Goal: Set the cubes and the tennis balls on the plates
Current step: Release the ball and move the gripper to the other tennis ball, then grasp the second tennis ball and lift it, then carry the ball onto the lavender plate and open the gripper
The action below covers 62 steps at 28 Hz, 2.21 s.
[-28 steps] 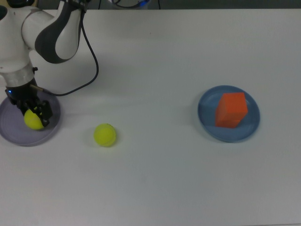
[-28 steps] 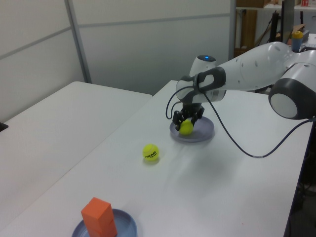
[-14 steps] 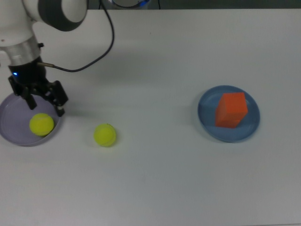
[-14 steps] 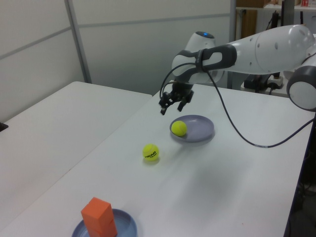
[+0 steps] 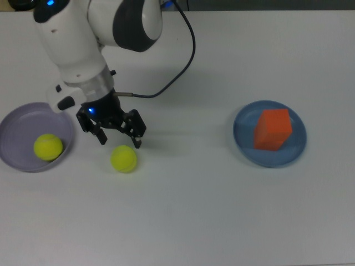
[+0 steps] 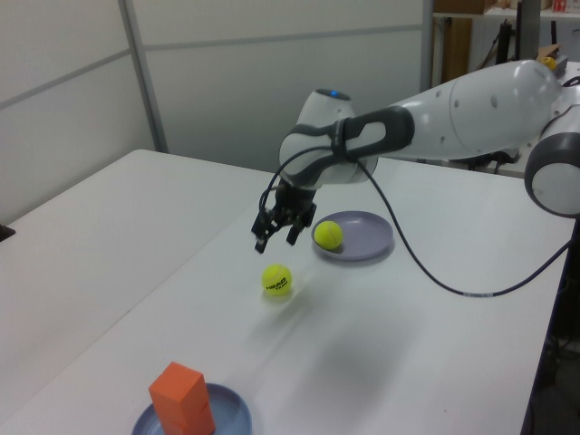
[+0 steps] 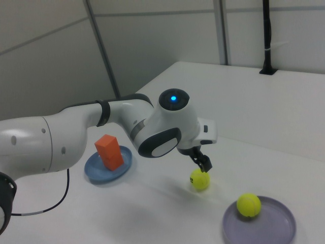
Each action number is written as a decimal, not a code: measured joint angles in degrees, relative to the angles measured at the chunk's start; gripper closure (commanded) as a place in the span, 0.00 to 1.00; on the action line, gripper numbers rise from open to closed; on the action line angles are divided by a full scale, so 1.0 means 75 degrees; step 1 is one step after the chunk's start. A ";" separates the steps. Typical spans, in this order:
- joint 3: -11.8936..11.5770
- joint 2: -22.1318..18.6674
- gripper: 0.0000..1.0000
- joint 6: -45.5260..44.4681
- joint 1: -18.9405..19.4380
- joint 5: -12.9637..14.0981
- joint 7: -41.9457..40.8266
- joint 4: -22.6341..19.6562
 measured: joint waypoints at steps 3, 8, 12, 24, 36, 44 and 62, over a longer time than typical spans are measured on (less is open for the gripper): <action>0.0017 0.0172 0.00 0.0105 0.0066 0.0000 0.0060 0.0000; 0.0016 0.0410 0.00 0.0376 0.0073 -0.0003 0.0063 0.0000; 0.0016 0.0473 0.00 0.0459 0.0071 -0.0008 0.0063 0.0002; 0.0147 0.0885 0.16 0.0785 0.0074 -0.0188 0.0067 -0.0004; 0.0158 0.1102 1.00 0.0959 0.0061 -0.0191 0.0105 0.0054; -0.0427 0.0564 1.00 0.0500 -0.0030 -0.0301 0.0120 0.0116; -0.1377 0.0372 1.00 -0.0600 -0.0655 -0.1035 -0.0057 -0.0448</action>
